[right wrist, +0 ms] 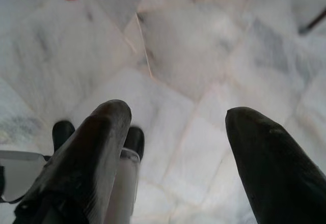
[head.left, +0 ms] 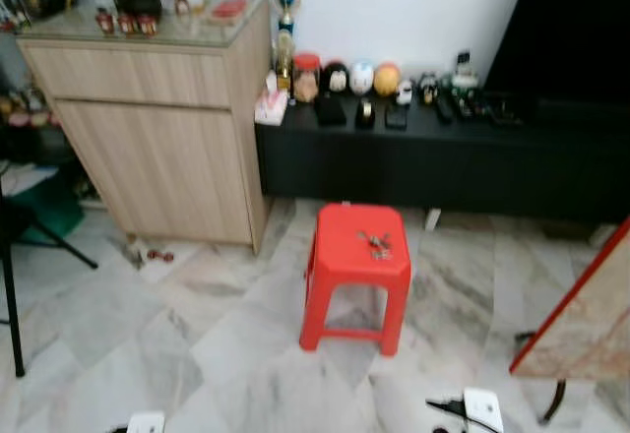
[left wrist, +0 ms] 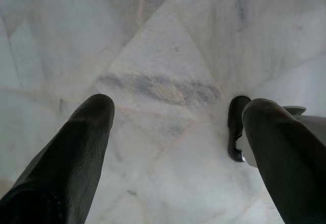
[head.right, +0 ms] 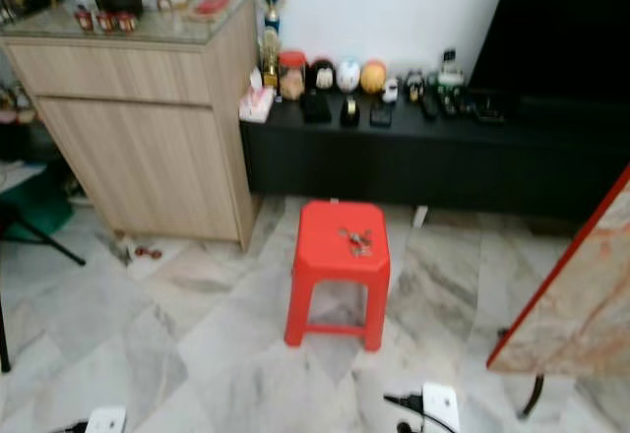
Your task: Hang keys on a hook
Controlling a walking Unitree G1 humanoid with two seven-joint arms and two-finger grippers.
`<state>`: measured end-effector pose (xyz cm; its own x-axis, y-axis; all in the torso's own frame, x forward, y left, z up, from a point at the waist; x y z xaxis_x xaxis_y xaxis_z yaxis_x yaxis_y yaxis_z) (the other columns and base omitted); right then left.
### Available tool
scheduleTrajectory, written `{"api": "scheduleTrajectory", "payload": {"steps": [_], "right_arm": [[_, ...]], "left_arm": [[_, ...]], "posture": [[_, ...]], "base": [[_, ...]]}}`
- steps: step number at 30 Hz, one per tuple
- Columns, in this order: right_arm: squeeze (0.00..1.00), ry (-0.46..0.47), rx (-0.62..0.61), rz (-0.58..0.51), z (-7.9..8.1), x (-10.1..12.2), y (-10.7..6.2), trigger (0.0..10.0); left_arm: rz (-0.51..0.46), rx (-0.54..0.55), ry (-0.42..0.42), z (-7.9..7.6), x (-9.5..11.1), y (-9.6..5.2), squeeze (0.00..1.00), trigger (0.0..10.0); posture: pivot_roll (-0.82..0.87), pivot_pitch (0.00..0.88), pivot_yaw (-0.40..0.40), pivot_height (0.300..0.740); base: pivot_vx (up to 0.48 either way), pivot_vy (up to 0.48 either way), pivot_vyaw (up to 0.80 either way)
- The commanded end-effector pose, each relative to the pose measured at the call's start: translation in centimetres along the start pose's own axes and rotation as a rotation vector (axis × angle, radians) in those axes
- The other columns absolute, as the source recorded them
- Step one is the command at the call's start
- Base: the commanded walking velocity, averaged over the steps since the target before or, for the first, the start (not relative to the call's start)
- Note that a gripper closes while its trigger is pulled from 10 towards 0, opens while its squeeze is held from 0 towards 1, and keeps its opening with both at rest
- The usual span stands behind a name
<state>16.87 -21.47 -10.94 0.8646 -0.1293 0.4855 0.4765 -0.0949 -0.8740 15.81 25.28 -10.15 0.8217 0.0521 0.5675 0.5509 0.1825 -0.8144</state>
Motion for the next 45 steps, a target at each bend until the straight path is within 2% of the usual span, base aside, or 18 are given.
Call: {"api": "scheduleTrajectory", "payload": {"steps": [1, 6, 10, 16, 20, 22, 27, 29, 32, 34, 39, 45], "right_arm": [[0.0, 0.003, -0.003, -0.005, -0.2, 0.2, 0.0, 10.0], [0.0, -0.003, -0.016, -0.008, -0.4, 0.2, 0.0, 10.0], [0.0, 0.005, -0.008, -0.014, -0.4, 0.2, 0.0, 10.0], [0.0, -0.03, 0.004, -0.024, -0.1, 0.4, 0.0, 10.0], [0.0, -0.017, 0.011, -0.03, 0.2, 0.5, 0.0, 10.0], [0.0, 0.02, 0.017, -0.024, 0.6, 0.3, 0.0, 10.0], [0.0, -0.009, 0.028, -0.017, 1.2, 0.0, 0.1, 10.0], [0.0, -0.007, 0.033, -0.016, 1.4, 0.0, 0.1, 10.0], [0.0, -0.011, 0.038, -0.017, 1.6, 0.0, 0.1, 10.0], [0.0, -0.016, 0.041, -0.02, 1.5, 0.1, 0.1, 10.0], [0.0, -0.045, 0.044, -0.026, 1.1, -0.1, 0.0, 10.0], [0.0, -0.058, 0.067, -0.031, 1.3, -0.3, 0.0, 10.0]], "left_arm": [[0.001, -0.01, 0.001, -0.2, -0.3, -0.1, 0.0, 10.0], [0.012, -0.004, -0.003, 0.5, -0.8, -0.3, 0.0, 10.0], [0.009, -0.014, 0.008, 0.3, -0.7, -0.2, 0.0, 10.0], [-0.001, -0.041, 0.022, -2.0, -0.2, 0.1, 0.0, 10.0], [-0.001, -0.047, 0.025, -2.7, -0.1, 0.1, 0.0, 10.0], [0.003, -0.055, 0.026, -3.3, -0.3, 0.1, 0.0, 10.0], [0.014, -0.059, 0.027, -3.6, -0.8, 0.0, 0.0, 10.0], [0.024, -0.053, 0.029, -2.8, -1.4, -0.2, 0.0, 10.0], [0.029, -0.021, 0.033, 0.2, -1.9, -0.5, 0.0, 10.0], [0.031, -0.012, 0.033, 1.2, -2.0, -0.7, 0.0, 10.0], [0.033, -0.006, 0.034, 1.8, -1.7, -0.7, 0.0, 10.0], [0.037, -0.006, 0.039, 1.8, -1.5, -0.6, 0.0, 10.0]], "posture": [[0.11, 0.0, -0.036, 0.74], [0.11, 0.0, -0.04, 0.74], [0.11, 0.0, -0.039, 0.74], [0.11, 0.0, -0.037, 0.74], [0.11, 0.0, -0.038, 0.74], [0.11, 0.0, -0.038, 0.74], [0.11, 0.0, -0.036, 0.74], [0.11, 0.0, -0.035, 0.74], [0.11, 0.0, -0.033, 0.74], [0.11, 0.0, -0.033, 0.74], [0.11, 0.0, -0.033, 0.74], [0.11, 0.0, -0.032, 0.74]], "base": [[0.0, 0.0, 0.0], [0.0, 0.0, 0.0], [0.0, 0.0, 0.0], [0.0, 0.0, 0.16], [0.0, 0.0, 0.8], [0.0, 0.0, 0.0], [0.0, 0.0, 0.0], [0.0, 0.0, 0.0], [0.0, 0.0, 0.0], [0.0, 0.0, 0.0], [0.206, 0.0, 0.0], [0.313, 0.0, 0.67]]}}
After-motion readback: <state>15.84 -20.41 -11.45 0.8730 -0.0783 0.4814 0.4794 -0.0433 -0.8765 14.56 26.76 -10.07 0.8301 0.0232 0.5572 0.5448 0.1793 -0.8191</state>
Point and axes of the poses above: a point about 5 cm out from each wrist's last joint towards the gripper, its own y axis pointing out of the wrist towards the gripper, its own x axis along the axis of the wrist's last joint, z = x × y, the point moved 2 cm from there along y, pointing out of the wrist towards the gripper, and after that the axes turned 2 degrees about -y, right-handed, at the moved point
